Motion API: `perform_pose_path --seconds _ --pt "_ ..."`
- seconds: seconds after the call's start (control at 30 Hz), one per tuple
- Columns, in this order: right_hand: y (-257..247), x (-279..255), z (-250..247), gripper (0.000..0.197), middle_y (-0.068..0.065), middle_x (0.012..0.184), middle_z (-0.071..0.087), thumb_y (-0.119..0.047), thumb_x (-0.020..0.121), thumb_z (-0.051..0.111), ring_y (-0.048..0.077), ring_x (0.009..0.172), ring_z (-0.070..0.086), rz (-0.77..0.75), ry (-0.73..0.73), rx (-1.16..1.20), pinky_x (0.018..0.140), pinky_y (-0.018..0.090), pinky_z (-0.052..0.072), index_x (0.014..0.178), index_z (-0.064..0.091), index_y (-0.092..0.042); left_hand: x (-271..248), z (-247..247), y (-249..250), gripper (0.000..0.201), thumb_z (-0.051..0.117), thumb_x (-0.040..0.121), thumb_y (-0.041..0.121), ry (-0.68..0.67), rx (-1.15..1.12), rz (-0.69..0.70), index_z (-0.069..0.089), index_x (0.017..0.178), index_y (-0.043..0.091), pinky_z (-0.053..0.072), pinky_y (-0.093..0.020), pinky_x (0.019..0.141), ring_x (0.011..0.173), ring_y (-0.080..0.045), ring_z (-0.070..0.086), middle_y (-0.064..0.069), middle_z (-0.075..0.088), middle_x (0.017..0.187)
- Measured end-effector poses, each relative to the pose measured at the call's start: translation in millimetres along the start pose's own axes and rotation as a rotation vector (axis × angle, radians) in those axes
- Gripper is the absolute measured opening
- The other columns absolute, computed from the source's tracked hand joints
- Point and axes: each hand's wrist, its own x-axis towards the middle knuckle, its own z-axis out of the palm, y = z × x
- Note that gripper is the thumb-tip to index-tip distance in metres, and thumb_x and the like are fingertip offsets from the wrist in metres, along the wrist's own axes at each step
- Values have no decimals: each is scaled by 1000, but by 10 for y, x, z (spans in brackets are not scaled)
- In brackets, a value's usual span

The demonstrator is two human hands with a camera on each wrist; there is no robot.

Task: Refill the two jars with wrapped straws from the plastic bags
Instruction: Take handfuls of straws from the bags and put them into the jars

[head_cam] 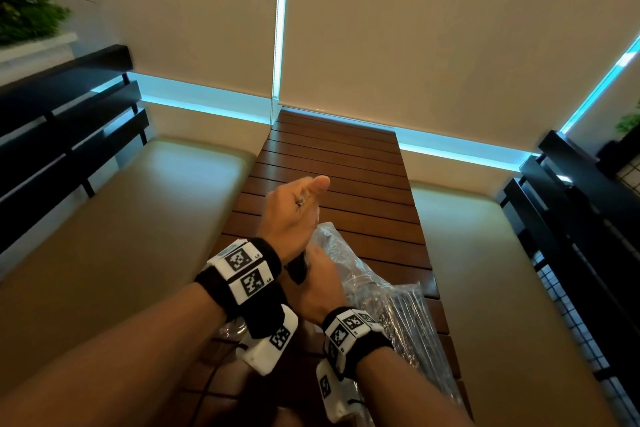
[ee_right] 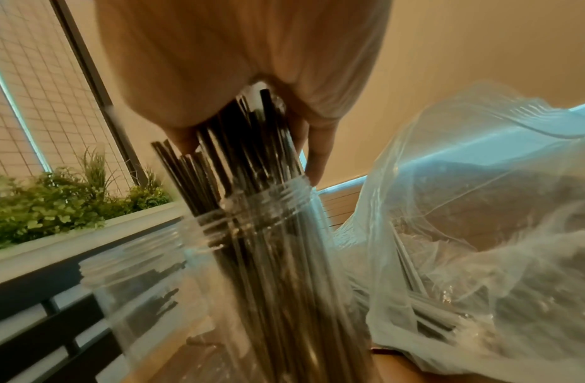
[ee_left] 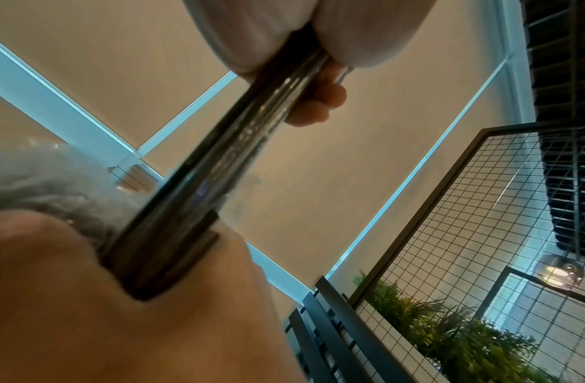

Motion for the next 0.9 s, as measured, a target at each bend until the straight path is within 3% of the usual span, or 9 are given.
perform_pose_path --seconds 0.1,0.27,0.4,0.47,0.6,0.73,0.8,0.9 --pt "51 36 25 38 -12 95 59 -62 72 62 8 82 61 -1 -14 -88 70 36 57 95 46 -35 -3 -75 -100 64 41 90 57 -21 47 -18 52 65 -1 43 -16 54 48 -6 49 -4 56 54" --pt "63 33 50 49 -13 100 56 -65 66 56 11 83 60 -19 -8 -190 69 35 57 100 47 -32 -35 -163 -229 63 43 89 56 -98 174 47 53 67 -2 44 -12 53 53 -1 59 -11 63 61" --pt "111 22 76 51 -10 107 53 -60 72 58 10 85 58 -105 -28 -208 71 33 57 112 48 -28 -89 -166 -343 57 40 86 64 -229 298 122 45 62 13 42 -22 53 55 -14 54 -4 56 62" --pt "130 31 89 49 -10 107 53 -55 75 61 8 86 57 -118 -34 -211 71 28 56 114 47 -30 -108 -156 -416 46 45 90 56 -282 357 179 42 62 20 37 -19 53 54 -9 46 3 49 61" --pt "111 21 67 43 -9 101 54 -44 77 67 0 83 52 -122 -36 -171 70 9 46 112 50 -26 -134 -143 -561 37 51 94 48 -420 494 198 44 70 20 33 -14 58 60 -3 40 11 43 71" --pt "155 59 50 44 -10 110 44 -46 76 66 -8 92 39 -122 -105 -208 71 1 39 115 48 -35 -224 -188 -753 40 38 90 62 -483 734 183 50 84 24 42 -25 72 75 -8 42 9 44 89" --pt "147 62 8 53 -10 112 41 -43 72 66 -7 95 40 -90 -129 -157 73 4 43 120 44 -35 -264 -198 -787 39 38 88 63 -448 803 172 49 88 26 46 -29 77 81 -10 41 10 44 92" --pt "124 64 -37 59 -9 111 44 -34 67 72 2 101 48 -29 -134 6 80 22 54 118 43 -39 -284 -211 -785 40 39 86 66 -437 815 158 50 92 27 48 -32 78 83 -9 43 11 43 95"
